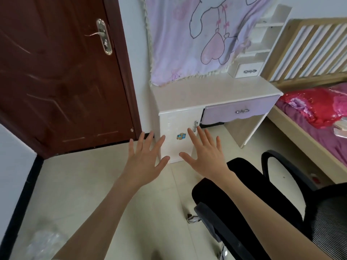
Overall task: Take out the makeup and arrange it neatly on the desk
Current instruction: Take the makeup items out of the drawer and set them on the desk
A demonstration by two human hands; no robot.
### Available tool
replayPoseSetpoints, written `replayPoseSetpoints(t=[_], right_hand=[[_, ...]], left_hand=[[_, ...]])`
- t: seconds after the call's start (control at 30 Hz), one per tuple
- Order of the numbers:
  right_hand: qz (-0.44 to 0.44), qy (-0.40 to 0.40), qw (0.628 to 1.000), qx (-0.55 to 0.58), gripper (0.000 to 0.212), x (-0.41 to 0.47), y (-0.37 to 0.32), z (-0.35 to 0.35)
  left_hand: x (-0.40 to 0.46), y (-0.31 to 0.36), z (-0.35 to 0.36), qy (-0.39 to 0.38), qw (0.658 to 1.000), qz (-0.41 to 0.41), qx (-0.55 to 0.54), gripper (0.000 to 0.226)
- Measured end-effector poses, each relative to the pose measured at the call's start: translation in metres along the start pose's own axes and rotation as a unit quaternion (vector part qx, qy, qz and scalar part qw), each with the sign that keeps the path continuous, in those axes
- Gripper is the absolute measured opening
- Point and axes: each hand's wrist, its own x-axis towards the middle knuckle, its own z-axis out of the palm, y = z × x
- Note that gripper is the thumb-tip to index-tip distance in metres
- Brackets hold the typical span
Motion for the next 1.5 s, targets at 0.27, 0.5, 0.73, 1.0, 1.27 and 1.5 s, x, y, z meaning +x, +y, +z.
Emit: replayPoseSetpoints(t=[0.27, 0.5, 0.73, 1.0, 1.27, 1.5], right_hand=[[0.072, 0.003, 0.997, 0.019, 0.077, 0.088, 0.027, 0.003], [0.110, -0.009, 0.994, -0.001, 0.077, 0.154, 0.094, -0.003], [0.125, -0.034, 0.991, -0.010, 0.077, 0.213, 0.171, 0.000], [0.163, -0.075, 0.984, -0.004, 0.076, 0.265, 0.235, 0.026], [0.218, -0.140, 0.966, -0.004, 0.075, 0.328, 0.287, 0.064], [0.265, -0.167, 0.950, 0.005, 0.073, 0.374, 0.345, 0.085]], left_hand=[[0.119, -0.007, 0.018, -0.036, 0.996, 0.080, 0.004, 0.064], [0.221, 0.025, 0.046, -0.038, 0.993, 0.111, -0.027, 0.064], [0.302, 0.067, 0.084, -0.062, 0.991, 0.109, -0.040, 0.064], [0.383, 0.089, 0.126, -0.133, 0.982, 0.133, -0.026, 0.063], [0.471, 0.100, 0.173, -0.195, 0.965, 0.177, 0.003, 0.062], [0.524, 0.119, 0.220, -0.226, 0.957, 0.182, -0.003, 0.063]])
